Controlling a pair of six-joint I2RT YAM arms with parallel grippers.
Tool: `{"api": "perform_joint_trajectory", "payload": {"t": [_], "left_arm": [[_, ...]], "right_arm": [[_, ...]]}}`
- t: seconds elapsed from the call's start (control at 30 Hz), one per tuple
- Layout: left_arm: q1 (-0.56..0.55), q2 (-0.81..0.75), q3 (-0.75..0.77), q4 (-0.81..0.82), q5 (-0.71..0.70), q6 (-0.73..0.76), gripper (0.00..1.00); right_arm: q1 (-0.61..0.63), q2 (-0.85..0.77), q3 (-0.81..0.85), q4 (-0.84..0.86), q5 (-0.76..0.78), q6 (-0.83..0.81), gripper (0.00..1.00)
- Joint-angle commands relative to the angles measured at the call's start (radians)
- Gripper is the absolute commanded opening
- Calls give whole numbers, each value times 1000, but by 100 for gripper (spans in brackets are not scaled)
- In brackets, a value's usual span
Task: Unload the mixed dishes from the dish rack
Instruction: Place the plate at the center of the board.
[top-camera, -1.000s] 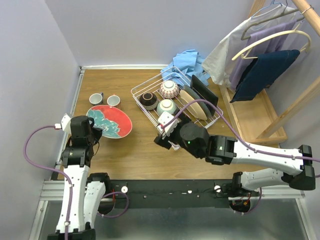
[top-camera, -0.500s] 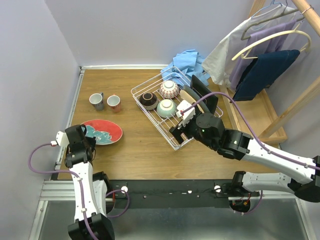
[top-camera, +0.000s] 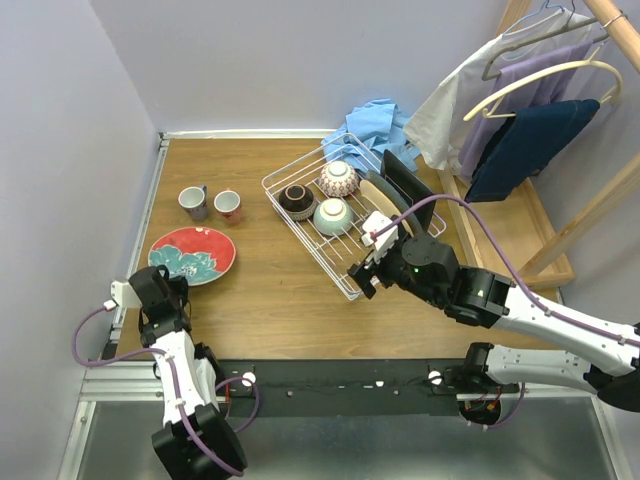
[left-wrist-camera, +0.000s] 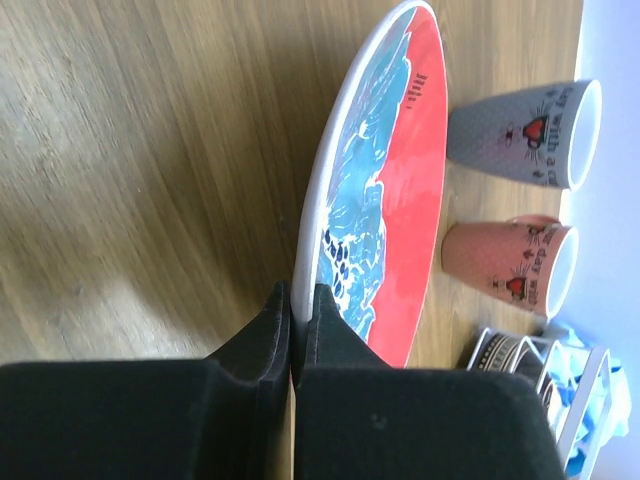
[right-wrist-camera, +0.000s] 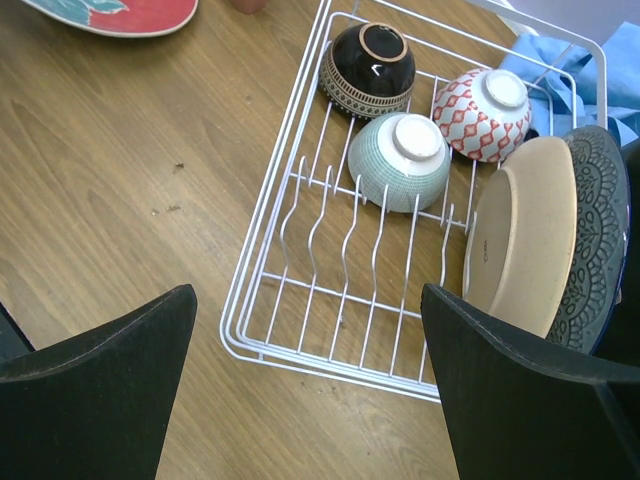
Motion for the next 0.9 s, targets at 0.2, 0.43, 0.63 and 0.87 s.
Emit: {"api": "perform_joint_trajectory", "payload": {"t": [0.2,0.43,0.63,0.87], "left_arm": [[44,194,-47,293,-4,-3,16],[44,345,-19,379,1,28,21],[44,492,16,460,39,60,20],[42,659,88,529,97,84,20]], "right_arm": [[-9,-29,-30,-8,-22,-20,100],[-12,-28,-41,-7,-19,-28,100],[-10,-17,-40,-7,-16,-36,100],[-10,6,-27,-7,-13,-43,100]]}}
